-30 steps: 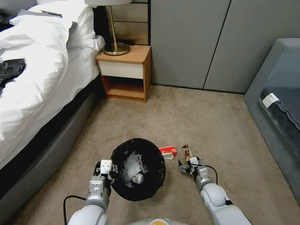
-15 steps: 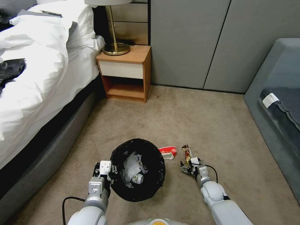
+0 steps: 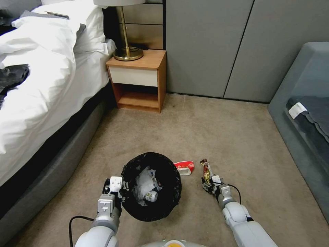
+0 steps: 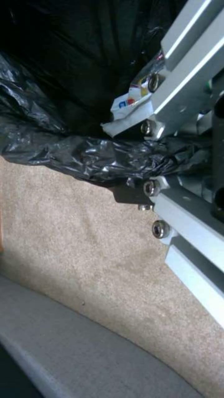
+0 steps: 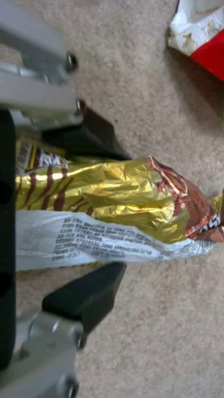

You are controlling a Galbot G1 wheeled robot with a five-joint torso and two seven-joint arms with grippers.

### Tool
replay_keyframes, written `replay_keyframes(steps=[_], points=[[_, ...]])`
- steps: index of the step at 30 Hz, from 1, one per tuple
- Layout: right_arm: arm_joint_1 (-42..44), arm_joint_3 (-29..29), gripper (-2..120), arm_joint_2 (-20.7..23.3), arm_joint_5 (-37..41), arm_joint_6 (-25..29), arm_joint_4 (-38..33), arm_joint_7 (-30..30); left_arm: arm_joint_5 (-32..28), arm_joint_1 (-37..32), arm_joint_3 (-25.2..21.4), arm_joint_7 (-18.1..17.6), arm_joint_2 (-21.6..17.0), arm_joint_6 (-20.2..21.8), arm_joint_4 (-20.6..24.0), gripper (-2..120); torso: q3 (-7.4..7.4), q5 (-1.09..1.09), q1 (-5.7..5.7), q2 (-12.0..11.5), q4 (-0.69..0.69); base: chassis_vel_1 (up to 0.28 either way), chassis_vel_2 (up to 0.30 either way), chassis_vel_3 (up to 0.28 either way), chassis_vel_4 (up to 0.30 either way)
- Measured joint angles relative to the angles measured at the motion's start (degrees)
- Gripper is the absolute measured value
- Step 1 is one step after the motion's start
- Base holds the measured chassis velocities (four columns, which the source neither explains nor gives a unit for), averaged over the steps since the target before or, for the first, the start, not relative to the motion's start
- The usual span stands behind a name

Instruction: Pick up the trash bin, then pick up the garbage from the floor and place it into the trash bin.

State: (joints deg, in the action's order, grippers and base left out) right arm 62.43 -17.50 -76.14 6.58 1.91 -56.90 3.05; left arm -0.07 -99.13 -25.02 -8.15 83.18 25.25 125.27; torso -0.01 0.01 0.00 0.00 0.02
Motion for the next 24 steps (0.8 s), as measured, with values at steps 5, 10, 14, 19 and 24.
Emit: replay_keyframes(steps=[5,10,14,19,24], points=[[0.54,-0.37,38,0.16,0.02,-0.18,-0.73,-0.05,-0.22,0.35,-0.09,0.0,-0.27,0.14,-0.01,0,0.0,-0.02,0.0,0.0,-0.03,0.0,0.0,0.0,0.0],[0.82,-0.71,21,0.22,0.03,-0.25,-0.98,-0.05,-0.14,0.27,0.08,-0.06,-0.1,0.01,-0.24,0,0.0,-0.03,0.0,0.0,-0.02,0.0,0.0,0.0,0.0],[1.05,-0.92,7,0.27,0.02,-0.29,-1.24,-0.06,-0.09,0.35,0.21,-0.1,-0.07,0.0,-0.27,0,0.0,-0.01,0.0,0.0,-0.03,0.0,0.0,0.0,0.0],[0.99,-1.14,0,0.49,0.01,-0.4,-1.67,-0.21,0.01,0.18,0.24,-0.14,-0.09,-0.11,-0.27,0,0.0,-0.02,0.0,0.0,-0.04,0.0,0.0,0.0,0.0],[1.02,-1.45,0,0.54,0.02,-0.4,-2.5,-0.47,0.12,-0.02,0.28,-0.14,-0.06,-0.18,-0.27,0,0.0,-0.02,0.0,0.0,-0.03,0.0,0.0,0.0,0.0]])
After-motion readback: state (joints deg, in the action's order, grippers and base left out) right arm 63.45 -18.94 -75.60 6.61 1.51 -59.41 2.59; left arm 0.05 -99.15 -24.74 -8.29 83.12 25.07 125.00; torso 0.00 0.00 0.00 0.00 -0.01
